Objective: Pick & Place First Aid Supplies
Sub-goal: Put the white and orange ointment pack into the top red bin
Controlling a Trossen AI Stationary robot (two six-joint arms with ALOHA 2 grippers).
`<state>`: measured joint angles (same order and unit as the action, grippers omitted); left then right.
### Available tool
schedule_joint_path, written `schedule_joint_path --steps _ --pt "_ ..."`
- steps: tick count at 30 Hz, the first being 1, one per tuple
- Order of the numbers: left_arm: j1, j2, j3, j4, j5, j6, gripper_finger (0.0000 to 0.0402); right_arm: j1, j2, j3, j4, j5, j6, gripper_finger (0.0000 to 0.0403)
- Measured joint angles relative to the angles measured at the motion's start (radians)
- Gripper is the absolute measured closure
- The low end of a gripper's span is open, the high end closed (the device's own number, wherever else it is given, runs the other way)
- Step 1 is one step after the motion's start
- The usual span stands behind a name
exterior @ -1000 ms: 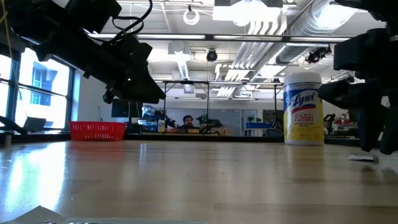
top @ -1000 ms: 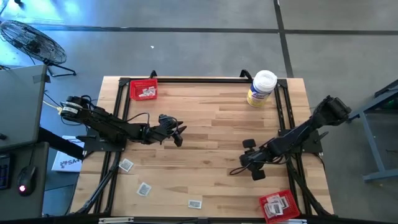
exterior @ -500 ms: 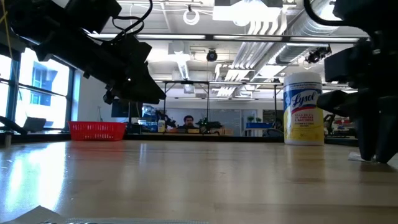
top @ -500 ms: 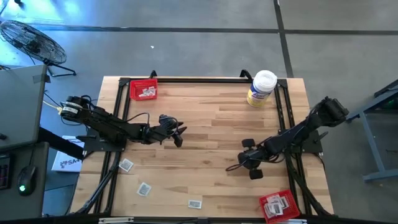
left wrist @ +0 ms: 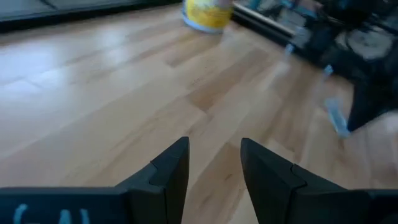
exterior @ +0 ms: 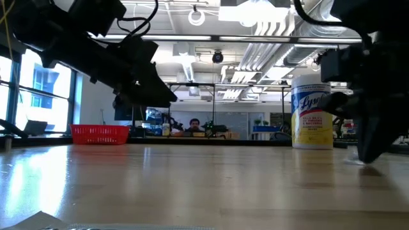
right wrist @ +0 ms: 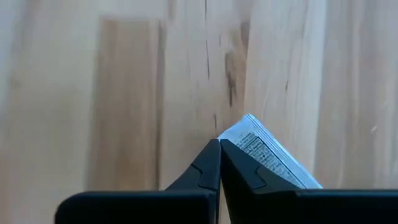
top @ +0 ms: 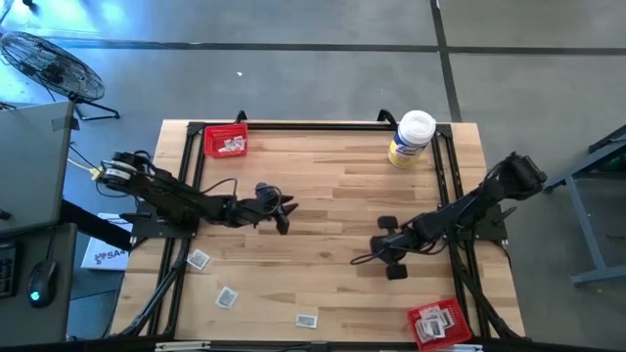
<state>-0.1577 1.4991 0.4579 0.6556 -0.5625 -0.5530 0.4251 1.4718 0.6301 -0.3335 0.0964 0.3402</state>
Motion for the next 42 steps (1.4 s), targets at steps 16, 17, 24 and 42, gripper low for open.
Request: schedule_joint_path --steps 16,17,24,42 --pt "-0.095 0.341 0.379 0.107 0.207 0.543 0.0259 0.0 -0.04 0.182 0.02 0.076 0.089 0.0402" --pt "-0.095 0.35 0.412 0.067 0.214 0.576 0.0259 -0.001 -0.04 0.198 0.018 0.078 0.088 0.0402" --pt "-0.094 0.397 0.593 -0.138 0.264 0.748 0.0259 0.0 -0.04 0.307 0.008 0.124 0.101 0.0402" --pt "-0.132 0.398 0.663 -0.195 0.236 0.98 0.0259 -0.019 -0.04 0.333 0.035 0.14 0.159 0.0403"
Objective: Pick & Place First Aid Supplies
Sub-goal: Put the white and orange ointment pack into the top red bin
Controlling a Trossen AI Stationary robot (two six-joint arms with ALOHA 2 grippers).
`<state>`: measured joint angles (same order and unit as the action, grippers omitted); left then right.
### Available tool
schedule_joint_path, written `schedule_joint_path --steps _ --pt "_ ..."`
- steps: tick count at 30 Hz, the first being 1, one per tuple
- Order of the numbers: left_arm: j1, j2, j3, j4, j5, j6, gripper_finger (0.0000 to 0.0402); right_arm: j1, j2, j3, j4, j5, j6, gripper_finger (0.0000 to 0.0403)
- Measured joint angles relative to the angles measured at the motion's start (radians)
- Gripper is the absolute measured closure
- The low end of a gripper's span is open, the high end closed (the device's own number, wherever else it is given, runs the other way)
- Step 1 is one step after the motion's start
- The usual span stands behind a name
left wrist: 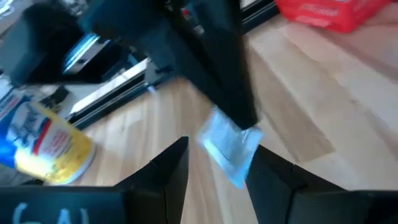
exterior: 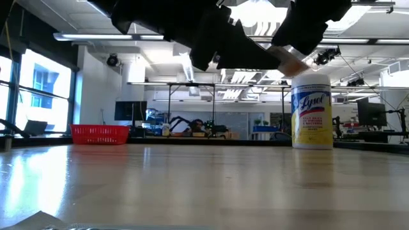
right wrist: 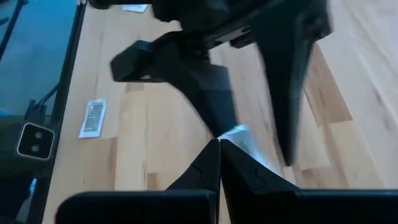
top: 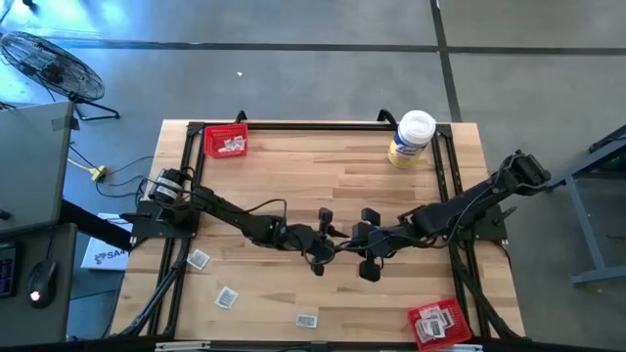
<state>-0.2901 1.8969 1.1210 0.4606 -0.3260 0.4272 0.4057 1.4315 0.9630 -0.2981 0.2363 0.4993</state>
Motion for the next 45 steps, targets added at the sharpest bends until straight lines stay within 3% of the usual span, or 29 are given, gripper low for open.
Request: schedule_joint_path --steps 7,10,14,20,24,28,32,36,40,45 --pt "-0.001 0.0 0.0 0.002 0.031 0.005 0.0268 -0.001 0.0 0.0 0.007 0.024 0.017 0.0403" --pt "0.001 0.0 0.0 0.003 0.031 -0.013 0.0303 -0.001 0.0 0.0 0.015 0.027 0.017 0.0403" --pt "0.001 0.0 0.0 0.0 0.027 -0.072 0.0384 -0.001 0.0 0.0 0.015 0.03 0.009 0.0403" --pt "0.001 -0.002 -0.001 -0.014 0.025 -0.122 0.0399 -0.001 0.0 0.0 0.016 0.05 -0.033 0.0401" --pt "0.001 -0.006 -0.001 -0.08 0.002 -0.144 0.04 0.001 0.0 0.0 0.026 0.044 -0.105 0.0373" --pt "0.002 -0.042 -0.003 -0.198 -0.017 -0.173 0.04 0.0 0.0 0.0 0.065 0.044 -0.143 0.0316" --pt "0.008 -0.095 -0.003 -0.368 -0.027 -0.19 0.0401 0.0 0.0 0.0 0.089 0.045 -0.116 0.0255" --pt "0.054 -0.182 -0.002 -0.569 -0.04 -0.257 0.0401 0.001 0.0 -0.005 0.076 0.044 -0.114 0.0219" --pt "0.143 -0.291 -0.044 -0.712 -0.032 -0.349 0.0401 0.012 0.0 -0.029 0.081 0.042 -0.081 0.0214" --pt "0.313 -0.503 -0.173 -0.802 0.064 -0.475 0.0401 0.048 -0.001 -0.081 0.1 0.044 -0.012 0.0218"
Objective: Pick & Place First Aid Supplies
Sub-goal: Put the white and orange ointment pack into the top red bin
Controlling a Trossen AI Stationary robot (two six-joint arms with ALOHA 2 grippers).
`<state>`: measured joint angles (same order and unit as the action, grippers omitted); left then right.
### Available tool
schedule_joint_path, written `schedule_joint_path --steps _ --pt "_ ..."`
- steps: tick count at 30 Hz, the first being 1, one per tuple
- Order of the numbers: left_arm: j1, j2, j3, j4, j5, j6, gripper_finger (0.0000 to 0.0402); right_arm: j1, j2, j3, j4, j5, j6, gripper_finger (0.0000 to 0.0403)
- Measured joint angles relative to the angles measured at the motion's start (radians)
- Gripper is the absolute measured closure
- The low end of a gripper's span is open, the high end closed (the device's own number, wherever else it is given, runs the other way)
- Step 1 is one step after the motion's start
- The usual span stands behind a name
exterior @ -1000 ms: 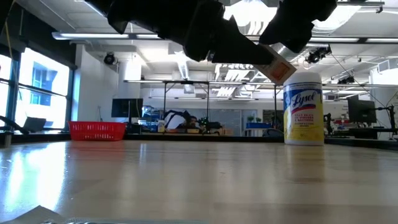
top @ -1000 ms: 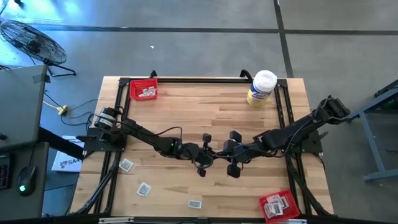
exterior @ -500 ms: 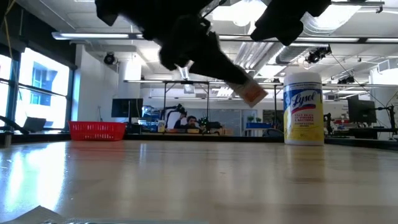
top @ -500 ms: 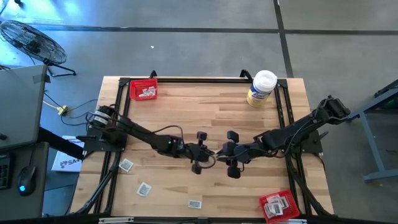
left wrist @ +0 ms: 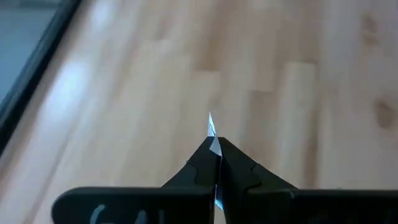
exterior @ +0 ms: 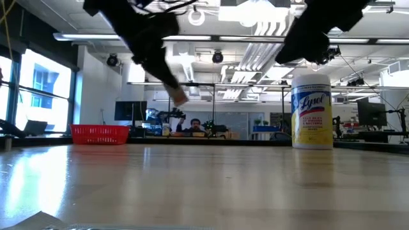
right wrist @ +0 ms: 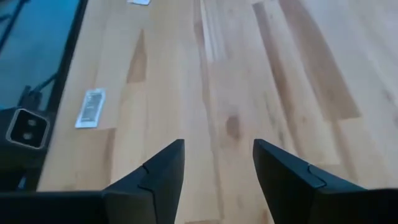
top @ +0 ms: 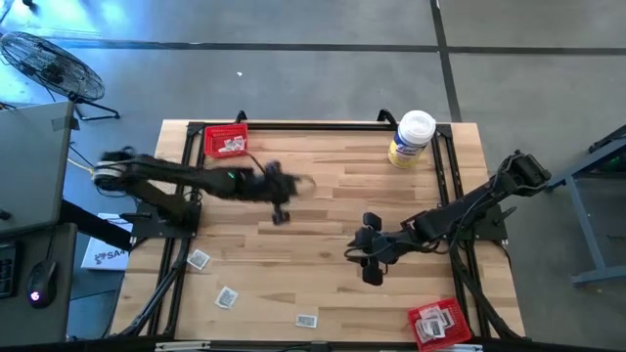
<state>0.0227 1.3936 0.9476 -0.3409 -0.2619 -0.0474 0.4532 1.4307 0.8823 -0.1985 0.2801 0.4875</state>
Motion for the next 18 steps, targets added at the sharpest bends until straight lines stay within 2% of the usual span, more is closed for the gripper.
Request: schedule_joint_path --steps 3,5,8,11,15,18 --pt "0.121 -0.129 -0.045 -0.044 0.011 -0.084 0.0401 0.021 0.0 -0.026 0.017 0.001 0.038 0.0218" --pt "0.202 -0.201 -0.049 -0.136 -0.02 -0.144 0.0401 0.031 0.0 -0.044 0.038 0.001 0.054 0.0217" --pt "0.325 -0.277 -0.049 -0.248 -0.059 -0.21 0.0401 0.035 0.0 -0.068 0.083 0.001 0.069 0.0218" --pt "0.457 -0.312 -0.048 -0.303 -0.045 -0.26 0.0402 0.034 0.0 -0.096 0.133 0.003 0.073 0.0219" --pt "0.68 -0.292 -0.048 -0.34 0.041 -0.291 0.0401 0.02 0.008 -0.147 0.26 -0.014 0.04 0.0218" --pt "0.849 -0.23 -0.049 -0.34 0.186 -0.298 0.0401 0.002 0.037 -0.161 0.307 -0.075 0.037 0.0217"
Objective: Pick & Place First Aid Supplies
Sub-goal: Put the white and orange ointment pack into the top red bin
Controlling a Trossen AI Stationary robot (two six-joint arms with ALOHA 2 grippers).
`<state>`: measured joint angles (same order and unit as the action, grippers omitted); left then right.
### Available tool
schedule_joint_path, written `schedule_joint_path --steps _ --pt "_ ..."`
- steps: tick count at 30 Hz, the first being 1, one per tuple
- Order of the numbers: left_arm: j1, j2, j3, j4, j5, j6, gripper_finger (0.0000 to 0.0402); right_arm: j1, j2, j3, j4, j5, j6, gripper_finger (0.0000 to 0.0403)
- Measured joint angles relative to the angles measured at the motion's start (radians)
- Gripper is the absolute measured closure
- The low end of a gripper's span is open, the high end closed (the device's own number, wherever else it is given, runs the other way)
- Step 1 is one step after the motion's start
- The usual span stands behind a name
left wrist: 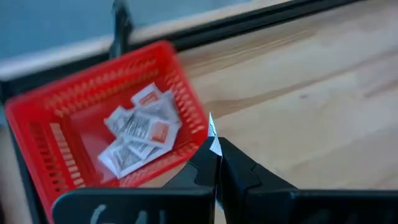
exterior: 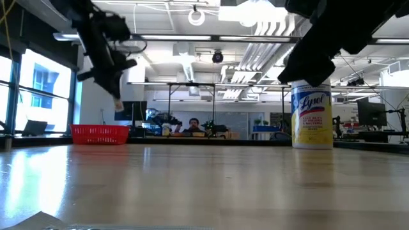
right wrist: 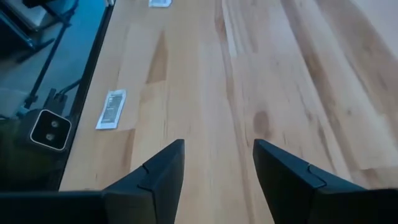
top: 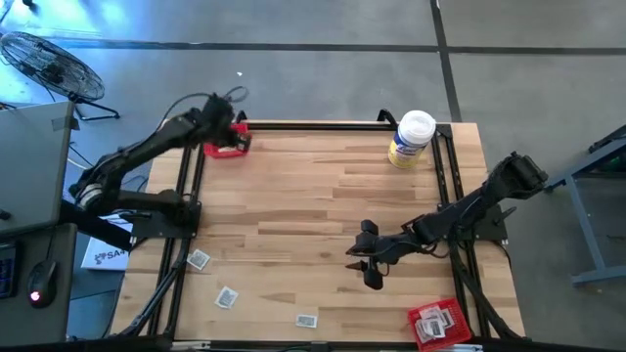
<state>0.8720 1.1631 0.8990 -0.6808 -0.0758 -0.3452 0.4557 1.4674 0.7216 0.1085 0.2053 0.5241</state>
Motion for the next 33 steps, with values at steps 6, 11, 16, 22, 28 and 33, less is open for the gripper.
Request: schedule_joint_path --steps 6,11,16,22,28,33 --pt "0.214 0.145 0.0 0.028 0.196 0.023 0.0401 -0.005 0.046 0.012 0.031 -0.025 0.018 0.0217" --pt "0.248 0.251 0.0 0.084 0.268 0.057 0.0401 -0.006 0.051 0.012 0.033 -0.022 0.036 0.0217" --pt "0.248 0.327 0.0 0.163 0.241 0.048 0.0399 -0.006 0.051 0.013 0.041 -0.022 0.063 0.0217" --pt "0.248 0.347 0.002 0.164 0.089 0.052 0.0354 -0.004 0.051 0.013 0.04 -0.049 0.1 0.0217" --pt "0.268 0.345 0.094 0.042 0.058 0.052 0.0275 -0.004 0.051 0.013 0.039 -0.052 0.1 0.0217" --pt "0.266 0.344 0.234 -0.161 0.042 0.092 0.0235 -0.004 0.051 0.013 0.039 -0.052 0.099 0.0217"
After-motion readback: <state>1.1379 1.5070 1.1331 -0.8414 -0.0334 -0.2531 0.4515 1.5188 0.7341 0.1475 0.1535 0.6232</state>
